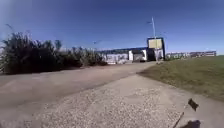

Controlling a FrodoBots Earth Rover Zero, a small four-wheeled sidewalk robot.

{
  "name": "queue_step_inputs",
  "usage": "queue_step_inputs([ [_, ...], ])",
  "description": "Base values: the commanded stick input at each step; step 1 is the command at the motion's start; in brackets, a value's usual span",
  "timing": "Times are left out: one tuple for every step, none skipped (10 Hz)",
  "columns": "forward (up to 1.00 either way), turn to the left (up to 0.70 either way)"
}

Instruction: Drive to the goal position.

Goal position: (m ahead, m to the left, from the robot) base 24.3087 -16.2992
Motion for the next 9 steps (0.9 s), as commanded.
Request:
queue_step_inputs([
  [1.00, 0.00],
  [1.00, 0.00],
  [1.00, 0.00],
  [1.00, 0.00],
  [1.00, 0.00],
  [1.00, 0.00],
  [1.00, 0.00],
  [1.00, 0.00],
  [1.00, 0.00],
])
